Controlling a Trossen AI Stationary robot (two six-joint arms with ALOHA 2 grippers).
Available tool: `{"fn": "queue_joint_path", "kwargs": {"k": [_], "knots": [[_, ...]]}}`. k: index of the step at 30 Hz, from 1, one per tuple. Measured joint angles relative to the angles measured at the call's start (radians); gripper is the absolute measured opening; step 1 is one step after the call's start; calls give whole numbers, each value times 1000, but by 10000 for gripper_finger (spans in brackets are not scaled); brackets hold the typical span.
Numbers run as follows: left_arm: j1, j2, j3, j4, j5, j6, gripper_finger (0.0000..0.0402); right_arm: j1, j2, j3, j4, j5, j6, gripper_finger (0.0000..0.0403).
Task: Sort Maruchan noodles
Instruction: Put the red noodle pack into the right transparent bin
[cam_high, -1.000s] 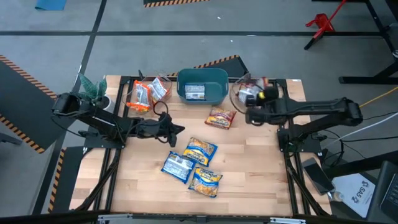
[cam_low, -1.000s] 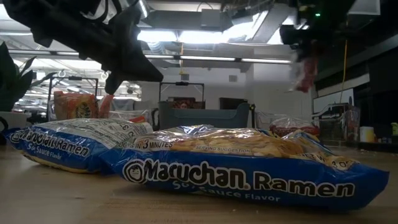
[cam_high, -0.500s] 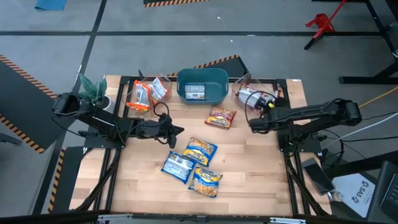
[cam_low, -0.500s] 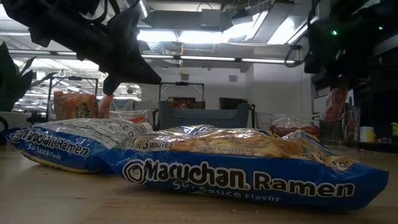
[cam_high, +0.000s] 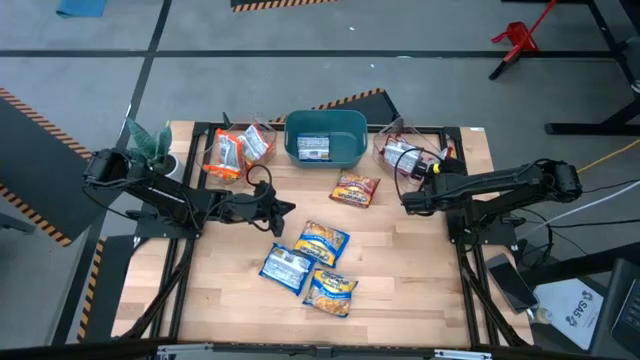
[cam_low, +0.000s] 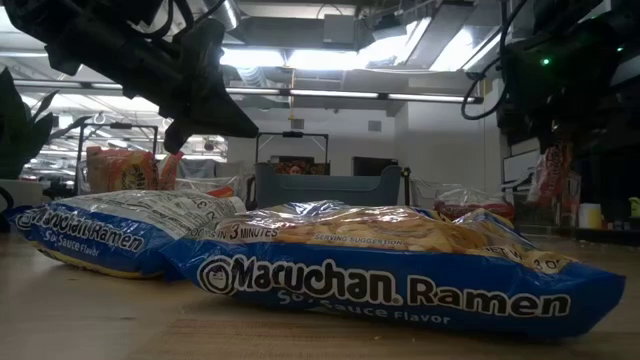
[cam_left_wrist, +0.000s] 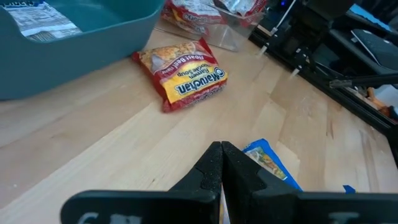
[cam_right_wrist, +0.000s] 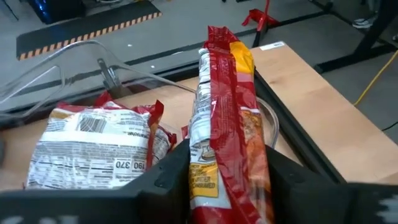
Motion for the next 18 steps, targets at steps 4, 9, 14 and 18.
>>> {"fn": "queue_joint_path", "kwargs": {"k": [4,9,14,18], "knots": [[0,0,0,0,-19,-1,0,0,0,0,-7,-1,-4,161],[0,0,0,0,-21,-3,0,1,0,0,-7,24,-4,209],[0,0,0,0,-7,-4,0,3,0,44,-3,121,-79,238],[19,0,1,7,-3,17,0,3,0,151,76,204,-374,243]]}}
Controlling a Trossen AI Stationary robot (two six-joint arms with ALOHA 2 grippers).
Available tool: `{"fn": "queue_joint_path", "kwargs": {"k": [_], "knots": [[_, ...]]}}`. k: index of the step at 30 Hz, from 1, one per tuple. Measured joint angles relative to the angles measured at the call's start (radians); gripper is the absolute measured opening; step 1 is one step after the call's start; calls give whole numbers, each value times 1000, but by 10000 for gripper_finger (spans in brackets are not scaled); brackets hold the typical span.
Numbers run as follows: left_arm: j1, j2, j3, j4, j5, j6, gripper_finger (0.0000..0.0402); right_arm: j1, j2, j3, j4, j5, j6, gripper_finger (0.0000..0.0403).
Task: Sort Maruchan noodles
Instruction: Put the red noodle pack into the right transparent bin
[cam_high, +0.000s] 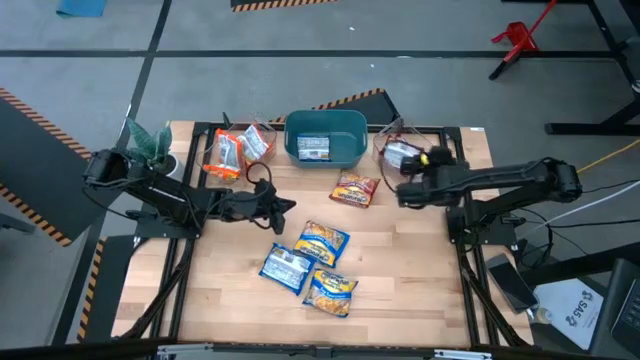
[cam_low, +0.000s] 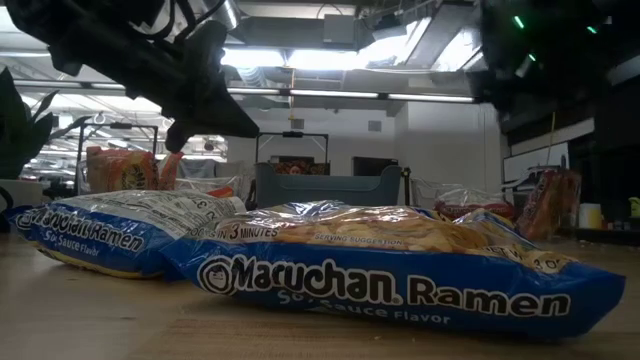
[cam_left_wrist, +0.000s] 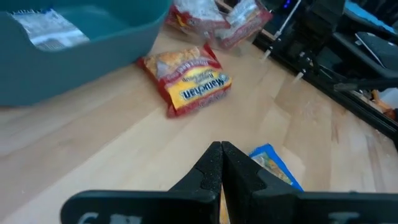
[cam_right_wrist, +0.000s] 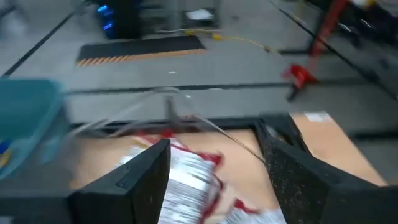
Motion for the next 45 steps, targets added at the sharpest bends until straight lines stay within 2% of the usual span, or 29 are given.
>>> {"fn": "queue_joint_path", "kwargs": {"k": [4,6,8,12,17,20,23,28,33,39,45], "knots": [[50,1,0,89,71,53,0,0,0,102,234,-21,-521,243],[82,14,2,173,138,90,0,0,0,131,405,-111,-837,243],[112,35,2,250,207,117,0,0,0,137,561,-250,-1092,243],[165,106,2,366,328,122,0,0,0,113,712,-473,-1341,244],[206,235,55,390,398,113,0,0,0,11,823,-576,-1544,244],[216,329,132,390,437,151,0,-1,20,-74,915,-608,-1591,244],[216,420,219,392,447,215,0,-1,42,-142,995,-609,-1566,244],[216,560,345,371,358,288,0,-1,55,-211,1061,-615,-1483,243],[221,696,423,344,241,324,0,-1,55,-228,1072,-620,-1449,243],[246,817,487,341,233,316,0,-1,55,-228,1115,-638,-1450,243],[254,851,531,249,222,287,0,-1,55,-228,1126,-660,-1427,243]]}}
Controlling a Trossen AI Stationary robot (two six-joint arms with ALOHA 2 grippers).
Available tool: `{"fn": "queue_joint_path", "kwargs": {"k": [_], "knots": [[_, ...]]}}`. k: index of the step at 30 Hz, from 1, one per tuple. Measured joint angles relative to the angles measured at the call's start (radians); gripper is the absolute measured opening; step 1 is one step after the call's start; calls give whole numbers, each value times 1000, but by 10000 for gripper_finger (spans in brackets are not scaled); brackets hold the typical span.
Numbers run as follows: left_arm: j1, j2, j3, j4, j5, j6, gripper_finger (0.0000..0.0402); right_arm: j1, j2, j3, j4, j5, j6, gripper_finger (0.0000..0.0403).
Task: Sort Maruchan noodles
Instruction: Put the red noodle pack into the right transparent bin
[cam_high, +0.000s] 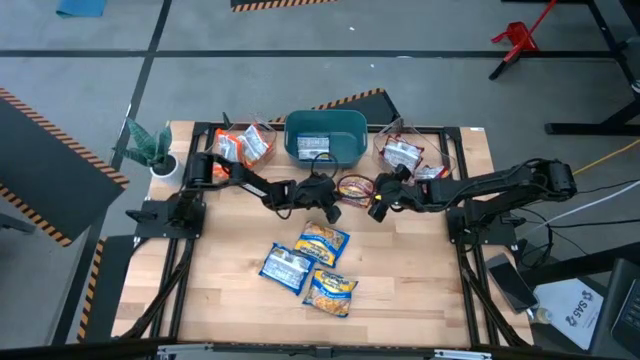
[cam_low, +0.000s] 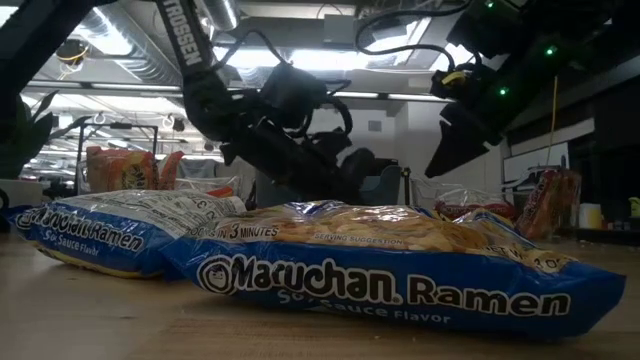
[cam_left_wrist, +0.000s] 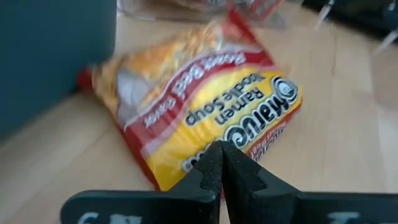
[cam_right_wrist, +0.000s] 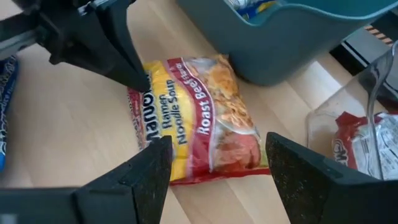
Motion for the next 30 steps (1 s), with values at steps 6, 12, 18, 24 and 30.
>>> {"fn": "queue_joint_path", "kwargs": {"k": [6,12,18,24,30], "knots": [[-2,-1,4,-143,-1,-38,0,0,0,0,-29,2,172,243],[-3,-2,4,-164,-4,-46,0,0,0,0,-28,68,358,243],[-4,-2,3,-175,-2,-74,0,-7,16,0,-32,105,670,244],[-7,-1,2,-175,-3,-79,0,-7,82,0,-5,158,784,244],[-7,-1,1,-175,0,-95,0,-7,180,-1,-1,165,919,244]]}}
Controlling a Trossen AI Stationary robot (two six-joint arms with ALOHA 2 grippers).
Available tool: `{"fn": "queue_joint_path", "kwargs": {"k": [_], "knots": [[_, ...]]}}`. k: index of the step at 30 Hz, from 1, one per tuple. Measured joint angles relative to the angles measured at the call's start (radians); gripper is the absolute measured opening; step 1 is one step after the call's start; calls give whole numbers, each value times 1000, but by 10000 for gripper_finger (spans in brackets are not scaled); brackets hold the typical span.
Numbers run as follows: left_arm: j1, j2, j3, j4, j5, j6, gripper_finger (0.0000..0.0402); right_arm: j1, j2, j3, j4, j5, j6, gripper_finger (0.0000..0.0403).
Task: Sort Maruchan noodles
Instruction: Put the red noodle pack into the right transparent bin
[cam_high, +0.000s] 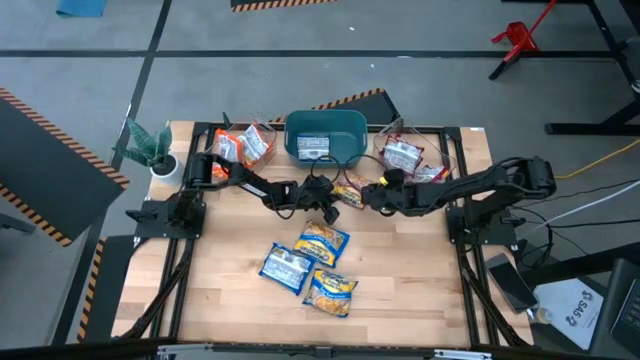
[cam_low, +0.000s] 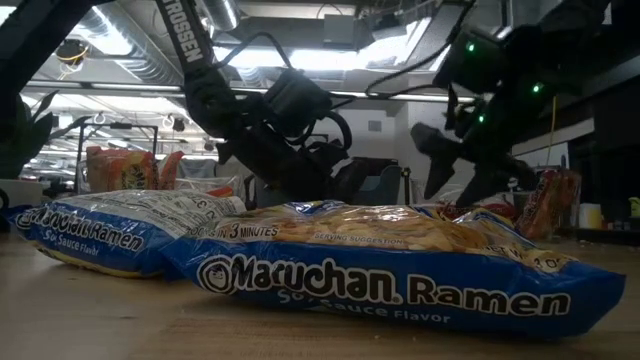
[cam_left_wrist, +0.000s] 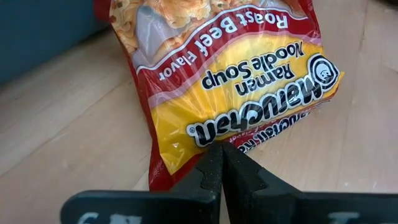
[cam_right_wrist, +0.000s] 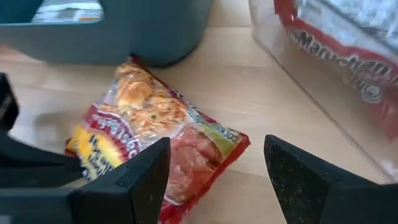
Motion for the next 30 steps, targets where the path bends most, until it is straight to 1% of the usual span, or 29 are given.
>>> {"fn": "queue_joint_path", "kwargs": {"k": [4,9,11,14,19,22,26,28,30], "knots": [[0,1,-1,2,0,-2,0,0,47,0,70,20,24,244],[0,1,-1,2,1,-2,0,0,106,0,192,16,19,244],[0,1,-1,3,0,-2,0,-1,135,0,209,16,23,244],[0,1,-1,2,0,-2,0,-1,167,0,216,29,64,244],[-1,1,-2,2,0,-2,0,0,179,0,231,35,71,244],[-1,2,-2,2,-1,-3,0,13,155,0,223,24,68,244],[-2,2,-2,0,-2,-3,0,50,115,0,200,75,73,244],[-3,2,-1,-1,-2,-6,0,56,111,1,174,100,99,244],[-5,2,-1,-3,-4,-8,0,54,116,0,141,99,143,244]]}}
